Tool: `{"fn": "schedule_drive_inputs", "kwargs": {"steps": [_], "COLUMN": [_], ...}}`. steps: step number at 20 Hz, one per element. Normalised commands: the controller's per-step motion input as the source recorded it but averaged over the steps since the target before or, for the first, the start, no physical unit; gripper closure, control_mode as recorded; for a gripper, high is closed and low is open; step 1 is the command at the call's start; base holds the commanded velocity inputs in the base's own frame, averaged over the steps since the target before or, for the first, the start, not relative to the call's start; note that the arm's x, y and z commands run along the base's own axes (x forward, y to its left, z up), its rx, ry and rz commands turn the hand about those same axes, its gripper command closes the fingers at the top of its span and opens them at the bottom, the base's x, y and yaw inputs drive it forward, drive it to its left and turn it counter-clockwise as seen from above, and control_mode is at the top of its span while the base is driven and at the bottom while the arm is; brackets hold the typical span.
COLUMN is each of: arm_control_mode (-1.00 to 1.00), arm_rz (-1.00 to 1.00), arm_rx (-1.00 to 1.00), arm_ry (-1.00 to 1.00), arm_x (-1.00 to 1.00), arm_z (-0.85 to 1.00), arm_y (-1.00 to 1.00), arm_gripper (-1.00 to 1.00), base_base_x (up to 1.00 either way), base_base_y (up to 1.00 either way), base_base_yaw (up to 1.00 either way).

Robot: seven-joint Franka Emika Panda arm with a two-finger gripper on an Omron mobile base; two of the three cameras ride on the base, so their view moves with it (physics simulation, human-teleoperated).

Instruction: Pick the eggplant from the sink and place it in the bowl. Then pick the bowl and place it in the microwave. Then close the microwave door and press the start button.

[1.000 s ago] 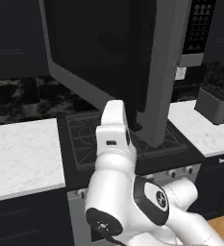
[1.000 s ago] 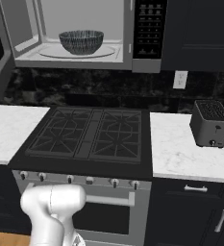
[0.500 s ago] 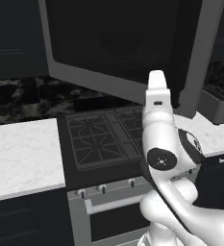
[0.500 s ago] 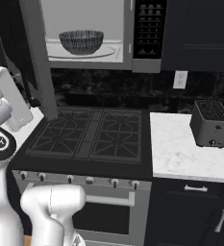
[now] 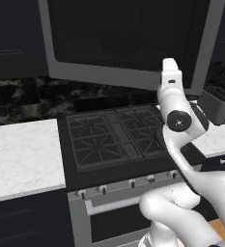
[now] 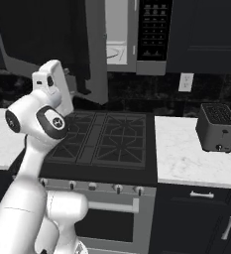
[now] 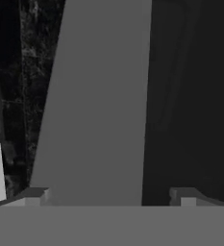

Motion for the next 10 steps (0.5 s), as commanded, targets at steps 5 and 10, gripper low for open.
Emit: {"fn": "schedule_drive_inputs", "kwargs": {"steps": [5,10], "arm_control_mode": [-1.00,-1.00], "arm_rz": [0.00,0.00], "arm_rx": [0.05,0.01], "arm_ry": [0.20,0.22], "arm_x": [1.00,1.00], "arm_z": [0.12,0.07], "arm_y": [-0.14,0.00], "arm_gripper": [-1.00,-1.00], "base_base_x": [0.00,0.00], "base_base_y": [0.00,0.00], "base_base_yaw": [0.00,0.00]}}
